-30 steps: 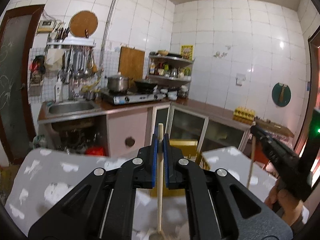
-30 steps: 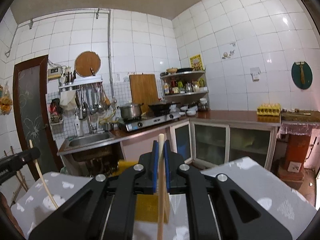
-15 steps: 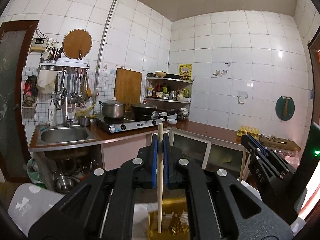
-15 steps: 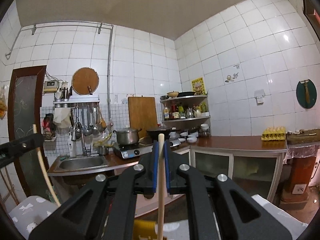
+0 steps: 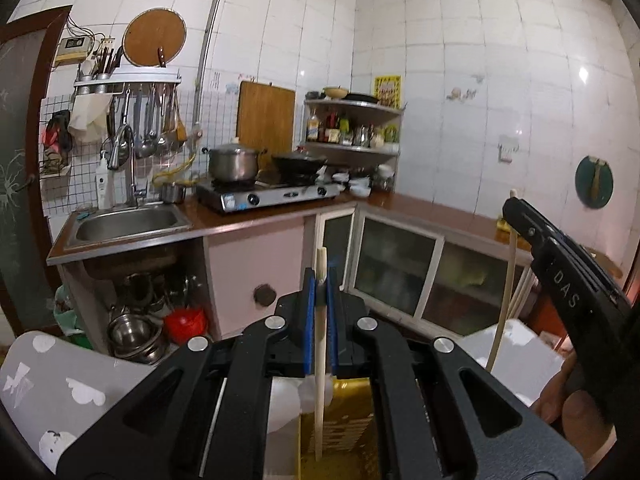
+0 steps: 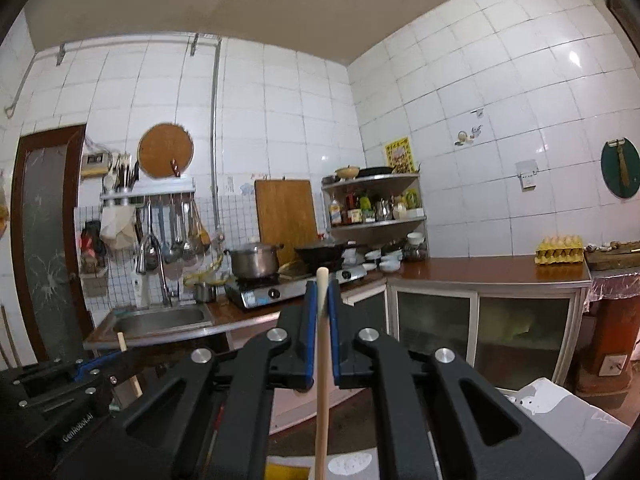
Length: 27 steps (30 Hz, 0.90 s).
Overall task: Organize utensils
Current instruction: 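Open the left tool over the holder while the right tool releases its chopstick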
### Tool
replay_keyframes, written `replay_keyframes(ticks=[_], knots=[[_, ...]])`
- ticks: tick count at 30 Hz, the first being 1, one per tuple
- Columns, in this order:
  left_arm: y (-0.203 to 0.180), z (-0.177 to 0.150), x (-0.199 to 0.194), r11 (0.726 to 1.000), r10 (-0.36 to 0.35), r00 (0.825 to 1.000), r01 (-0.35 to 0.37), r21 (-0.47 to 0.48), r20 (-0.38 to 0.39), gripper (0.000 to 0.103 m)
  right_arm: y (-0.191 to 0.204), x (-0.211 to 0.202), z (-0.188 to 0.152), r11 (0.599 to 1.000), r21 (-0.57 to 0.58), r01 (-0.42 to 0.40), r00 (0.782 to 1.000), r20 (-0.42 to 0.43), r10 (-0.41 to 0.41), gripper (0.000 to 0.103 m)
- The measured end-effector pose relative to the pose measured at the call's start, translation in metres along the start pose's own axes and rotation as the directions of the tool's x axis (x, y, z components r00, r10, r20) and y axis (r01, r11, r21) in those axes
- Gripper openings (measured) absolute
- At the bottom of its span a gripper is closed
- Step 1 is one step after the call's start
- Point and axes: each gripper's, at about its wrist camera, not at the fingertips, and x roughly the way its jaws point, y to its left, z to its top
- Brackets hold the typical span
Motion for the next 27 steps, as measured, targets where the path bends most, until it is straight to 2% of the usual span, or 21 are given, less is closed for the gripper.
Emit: replay_keyframes(ticks=[9,11,13,14,15,16,17,18,19,22,27], knots=[[0.007,-0.020,-0.011,0.999,0.025,0.999,-0.024,0.031,-0.027,0.007,-0.009,0.006,-0.035,1.000,0.002,-0.014,0.991,-0.130,0.014,0.006],[0.011,-0.022,-0.020,0.999,0.028,0.999,-0.027,0.034,-0.032,0.021,-0.011,0.000,-0.037,1.000,0.006,-0.013,0.987,-0.161,0.014,0.007],[0.019,-0.019,-0.036,0.999,0.042,0.999,-0.042,0.018,-0.014,0.049,-0.015,-0.007,-0.034,1.000,0.024,-0.019,0.979,-0.204,0.023,0.008],[0.021,-0.018,-0.043,0.999,0.047,0.999,-0.047,0.011,-0.004,0.054,-0.016,-0.012,-0.033,0.999,0.025,-0.021,0.977,-0.214,0.025,0.019],[0.027,-0.015,-0.057,0.998,0.057,0.998,-0.057,0.001,0.013,0.066,-0.016,-0.021,-0.030,1.000,0.020,-0.015,0.977,-0.214,0.019,0.029],[0.029,-0.014,-0.063,0.998,0.060,0.998,-0.060,-0.001,0.017,0.074,-0.016,-0.032,-0.026,1.000,0.009,0.001,0.979,-0.203,0.001,0.053],[0.033,-0.011,-0.074,0.998,0.067,0.998,-0.067,-0.005,0.020,0.086,-0.017,-0.040,-0.024,1.000,-0.001,0.010,0.980,-0.197,-0.010,0.061],[0.035,-0.008,-0.085,0.997,0.080,0.996,-0.080,-0.009,0.028,0.095,-0.017,-0.050,-0.021,1.000,-0.015,0.017,0.979,-0.201,-0.020,0.061],[0.039,-0.006,-0.099,0.995,0.103,0.994,-0.102,-0.011,0.046,0.098,-0.016,-0.057,-0.019,0.999,-0.030,0.022,0.976,-0.215,-0.028,0.061],[0.042,-0.003,-0.129,0.987,0.161,0.985,-0.163,0.014,0.063,0.098,-0.015,-0.088,-0.020,0.996,-0.072,0.045,0.964,-0.257,-0.062,0.061],[0.046,-0.010,-0.161,0.981,0.191,0.982,-0.191,0.040,0.007,0.098,-0.020,-0.132,-0.033,0.994,-0.084,0.070,0.950,-0.298,-0.092,0.073]])
